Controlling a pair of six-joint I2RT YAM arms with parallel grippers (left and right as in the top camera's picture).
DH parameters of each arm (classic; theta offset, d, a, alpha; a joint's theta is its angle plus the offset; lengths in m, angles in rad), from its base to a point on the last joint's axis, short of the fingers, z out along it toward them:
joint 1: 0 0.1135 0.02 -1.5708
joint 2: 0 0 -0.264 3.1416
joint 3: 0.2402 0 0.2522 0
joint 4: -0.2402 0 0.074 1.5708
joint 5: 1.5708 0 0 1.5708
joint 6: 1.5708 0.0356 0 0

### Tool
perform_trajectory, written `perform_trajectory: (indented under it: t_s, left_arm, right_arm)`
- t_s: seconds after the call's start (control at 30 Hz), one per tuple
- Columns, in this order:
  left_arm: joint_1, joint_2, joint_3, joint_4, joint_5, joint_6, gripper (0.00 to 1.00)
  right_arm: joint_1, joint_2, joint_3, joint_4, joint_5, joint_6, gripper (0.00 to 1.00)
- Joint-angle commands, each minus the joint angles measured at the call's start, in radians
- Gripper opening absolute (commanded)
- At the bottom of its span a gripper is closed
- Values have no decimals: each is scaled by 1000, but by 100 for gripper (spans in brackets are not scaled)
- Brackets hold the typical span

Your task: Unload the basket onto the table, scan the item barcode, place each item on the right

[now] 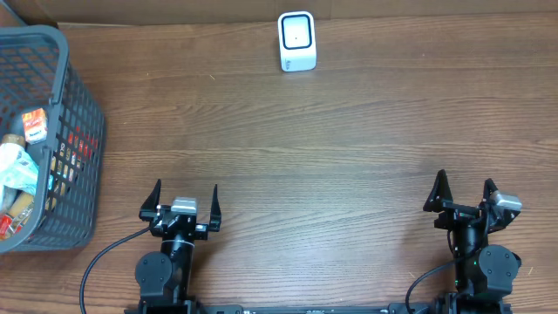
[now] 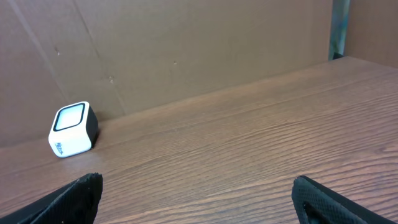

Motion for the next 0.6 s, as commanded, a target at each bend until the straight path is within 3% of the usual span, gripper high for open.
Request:
perform_trajectory:
  t_s: [0.0,0.17,0.57]
  left_arm:
    - [-7,-10,-4,0,3,0,100]
    - [-7,-10,-4,1,5,-53,100]
    - [-7,-10,-4,24,2,-53,100]
  right_arm:
    - [1,-9,-10,5,-6,-1,100]
    - [1,-7,-10,5,-6,-1,100]
    - [1,-7,-10,5,-6,-2,100]
